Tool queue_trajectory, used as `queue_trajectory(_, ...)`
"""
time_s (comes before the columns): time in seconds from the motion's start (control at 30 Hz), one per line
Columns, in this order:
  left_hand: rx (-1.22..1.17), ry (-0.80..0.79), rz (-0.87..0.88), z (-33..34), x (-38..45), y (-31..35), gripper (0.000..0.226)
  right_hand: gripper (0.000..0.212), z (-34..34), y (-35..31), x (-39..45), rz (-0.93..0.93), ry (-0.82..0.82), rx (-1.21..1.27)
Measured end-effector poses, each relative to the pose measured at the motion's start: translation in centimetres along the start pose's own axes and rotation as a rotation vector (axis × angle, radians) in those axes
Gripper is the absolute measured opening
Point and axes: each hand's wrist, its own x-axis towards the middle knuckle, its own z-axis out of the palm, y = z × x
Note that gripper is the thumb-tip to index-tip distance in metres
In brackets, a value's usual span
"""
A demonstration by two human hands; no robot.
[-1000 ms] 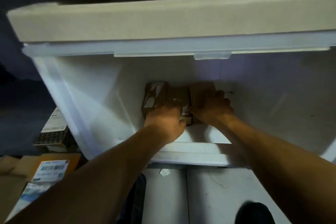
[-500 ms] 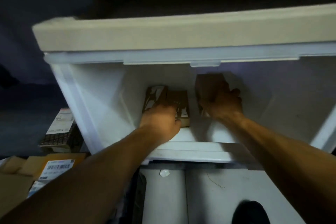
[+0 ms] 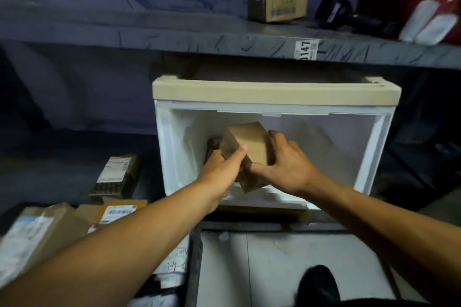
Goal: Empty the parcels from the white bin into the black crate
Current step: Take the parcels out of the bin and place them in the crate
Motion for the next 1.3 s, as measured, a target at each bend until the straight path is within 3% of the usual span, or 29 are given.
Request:
queue_trajectory(0.1, -0.151, -0.022, -0.069, -1.8, -2.4, 0.7, 0.061, 0.101, 0.2, -2.8, -2.6, -0.032, -0.021, 0.041)
queue_trajectory(0.2, -0.237, 0.007, -0.065, -3.7, -4.3, 1.1, 0.045, 0.098, 0.9, -4.7, -4.6, -0.078, -0.017, 0.059)
queue_trajectory(0.3, -0.238, 0.011, -0.079, -6.0, -6.0, 0.6, 0.038, 0.099, 1.6, -5.7, -5.7, -0.104, -0.029, 0.244)
queue_trajectory(0.4, -0.311, -0.015, -0.112, -8.6, -7.7, -0.2, 0.035, 0.084, 2.0, -6.6, -6.1, 0.021, -0.061, 0.588)
queue_trajectory(0.57, -0.36, -0.117, -0.144, -11.7, -8.9, -0.5, 0.026, 0.054, 2.0, -8.3, -5.5, 0.253, -0.241, 0.933)
queue_trajectory(0.73, -0.34, -0.143, -0.177, -12.8, -8.7, -0.7, 0.029, 0.049, 1.9, -9.0, -5.4, 0.377, -0.356, 0.977)
queue_trajectory(0.9, -0.369, -0.08, -0.153, -12.7, -8.0, -0.9, 0.048, 0.039, 2.4, -9.0, -4.7, 0.493, -0.159, 1.178)
queue_trajectory(1.0, -0.433, -0.078, -0.172, -11.6, -8.2, -1.1, 0.059, 0.039, 3.0, -8.8, -4.8, 0.521, -0.146, 1.21)
queue_trajectory(1.2, -0.396, -0.075, -0.155, -11.4, -7.4, -1.0, 0.03, 0.039, 2.0, -8.7, -5.4, 0.5, -0.332, 1.122)
queue_trajectory(1.3, -0.35, -0.132, -0.157, -12.7, -7.1, -0.8, 0.033, 0.042, 1.3, -8.4, -5.4, 0.477, -0.386, 1.077)
